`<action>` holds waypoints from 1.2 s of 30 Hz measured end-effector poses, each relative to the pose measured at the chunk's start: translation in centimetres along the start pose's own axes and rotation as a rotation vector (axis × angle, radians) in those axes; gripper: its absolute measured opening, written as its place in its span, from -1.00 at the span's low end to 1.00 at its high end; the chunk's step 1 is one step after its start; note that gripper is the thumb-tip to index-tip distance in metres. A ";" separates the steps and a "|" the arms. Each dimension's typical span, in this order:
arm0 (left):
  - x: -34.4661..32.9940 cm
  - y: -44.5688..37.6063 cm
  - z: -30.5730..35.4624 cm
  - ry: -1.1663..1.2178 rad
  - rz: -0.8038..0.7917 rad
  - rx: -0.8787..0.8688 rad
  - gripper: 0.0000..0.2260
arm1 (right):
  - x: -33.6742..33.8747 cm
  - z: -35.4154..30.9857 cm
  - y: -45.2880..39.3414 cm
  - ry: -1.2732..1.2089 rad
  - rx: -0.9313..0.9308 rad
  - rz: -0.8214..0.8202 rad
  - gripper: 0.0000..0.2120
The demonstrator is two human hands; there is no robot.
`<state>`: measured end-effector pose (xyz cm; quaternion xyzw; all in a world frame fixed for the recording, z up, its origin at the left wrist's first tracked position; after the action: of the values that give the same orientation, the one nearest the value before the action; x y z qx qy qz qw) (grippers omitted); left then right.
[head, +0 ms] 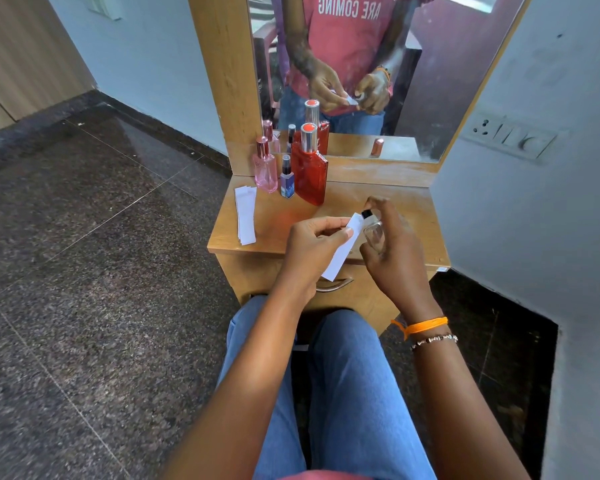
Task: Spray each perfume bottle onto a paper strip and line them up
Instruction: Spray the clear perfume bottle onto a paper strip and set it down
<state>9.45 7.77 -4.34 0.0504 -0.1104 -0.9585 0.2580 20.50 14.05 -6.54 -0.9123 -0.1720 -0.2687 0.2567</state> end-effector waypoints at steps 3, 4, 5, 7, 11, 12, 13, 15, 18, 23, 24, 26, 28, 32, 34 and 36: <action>-0.1 -0.2 -0.3 -0.002 -0.005 -0.017 -0.86 | 0.6 -0.1 -0.2 -0.171 -0.061 0.049 -0.50; -0.1 -0.3 -0.4 -0.012 -0.005 -0.027 -0.85 | 0.8 -0.2 -0.2 -0.216 -0.062 0.040 -0.51; -0.1 -0.4 -0.5 -0.029 -0.003 -0.039 -0.83 | 1.0 -0.2 -0.2 -0.259 -0.057 0.023 -0.52; -0.1 -0.6 -0.8 -0.061 0.001 -0.056 -0.80 | 1.4 -0.2 -0.2 -0.316 -0.057 -0.020 -0.51; -0.2 -0.9 -1.2 -0.094 0.003 -0.078 -0.78 | 1.5 -0.1 0.0 -0.297 -0.031 -0.100 -0.48; -0.2 -1.0 -1.3 -0.102 0.004 -0.085 -0.78 | 1.4 -0.1 0.0 -0.292 -0.023 -0.111 -0.48; -0.3 -1.0 -1.3 -0.108 0.005 -0.091 -0.78 | 1.3 -0.1 0.0 -0.290 -0.020 -0.118 -0.49; -0.4 -1.1 -1.4 -0.109 0.004 -0.098 -0.78 | 1.1 -0.2 0.0 -0.282 -0.016 -0.121 -0.51; -0.5 -1.2 -1.4 -0.109 0.004 -0.108 -0.79 | 0.9 -0.4 0.0 -0.251 0.000 -0.117 -0.55; -0.4 -1.3 -1.6 -0.113 0.011 -0.110 -0.78 | 0.8 -0.3 0.0 -0.294 -0.062 -0.056 -0.54; -0.3 -1.4 -1.7 -0.126 0.025 -0.115 -0.79 | 0.9 -0.3 0.0 -0.323 -0.095 -0.026 -0.55; -0.3 -1.7 -1.9 -0.161 0.073 -0.125 -0.83 | 1.1 -0.3 -0.1 -0.382 -0.147 -0.001 -0.54; -0.2 -2.3 -2.0 -0.194 0.129 -0.137 -0.87 | 1.4 -0.1 -0.1 -0.435 -0.184 -0.015 -0.51; -0.3 -4.1 -2.3 -0.317 0.212 -0.170 -0.89 | 1.6 -0.1 0.2 -0.476 -0.217 -0.033 -0.48; -0.5 -4.9 -2.1 -0.380 0.227 -0.186 -0.96 | 1.7 -0.2 0.0 -0.485 -0.239 -0.035 -0.46; -0.5 -5.7 -1.9 -0.426 0.237 -0.210 -0.97 | 1.9 -0.4 0.0 -0.503 -0.255 -0.029 -0.46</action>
<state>7.38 12.47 -7.57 -0.1931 -0.0672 -0.9167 0.3433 21.89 14.19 -5.15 -0.9727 -0.2079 -0.0569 0.0854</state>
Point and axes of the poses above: each hand's wrist, its own y-axis away from the middle knuckle, its own x-axis out of the back of the hand, z = x × y, the point moved 1 cm from there along -y, towards the middle knuckle, and after that the axes turned 2 degrees about -y, right-handed, at the moved point
